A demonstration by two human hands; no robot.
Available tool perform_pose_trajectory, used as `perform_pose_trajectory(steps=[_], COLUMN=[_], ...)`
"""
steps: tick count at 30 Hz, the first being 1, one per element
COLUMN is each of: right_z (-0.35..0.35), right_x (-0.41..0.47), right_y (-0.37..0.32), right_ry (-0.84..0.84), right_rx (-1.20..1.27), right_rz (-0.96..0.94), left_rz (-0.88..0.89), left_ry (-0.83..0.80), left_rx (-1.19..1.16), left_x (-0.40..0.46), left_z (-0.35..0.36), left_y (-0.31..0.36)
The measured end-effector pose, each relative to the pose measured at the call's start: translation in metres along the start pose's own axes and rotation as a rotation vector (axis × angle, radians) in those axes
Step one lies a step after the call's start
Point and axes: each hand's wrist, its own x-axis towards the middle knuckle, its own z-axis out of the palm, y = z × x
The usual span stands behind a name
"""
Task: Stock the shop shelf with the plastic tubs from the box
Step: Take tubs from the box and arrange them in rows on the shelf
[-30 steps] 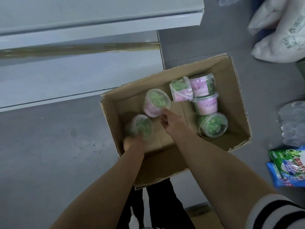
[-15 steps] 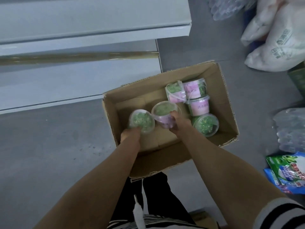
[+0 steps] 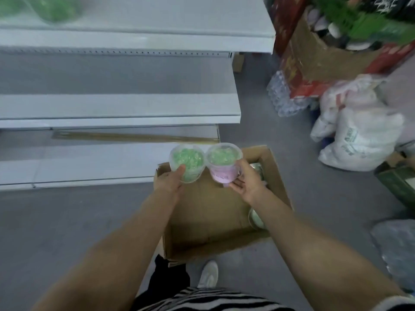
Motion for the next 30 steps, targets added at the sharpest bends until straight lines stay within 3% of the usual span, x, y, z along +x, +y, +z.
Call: perform_pose_trajectory(steps=[17, 30], right_z=[0.093, 0.152], right_x=[-0.112, -0.128], right_y=[-0.167, -0.233], right_ry=[-0.418, -0.394], right_rx=[0.232, 0.223], right_rz=[-0.297, -0.387], left_rz=[0.483, 0.448], left_ry=[-0.162, 0.046], left_rx=[-0.243, -0.1], left_x=[-0.107, -0.094], left_z=[0.002, 0.007], left_y=[0.25, 0.333])
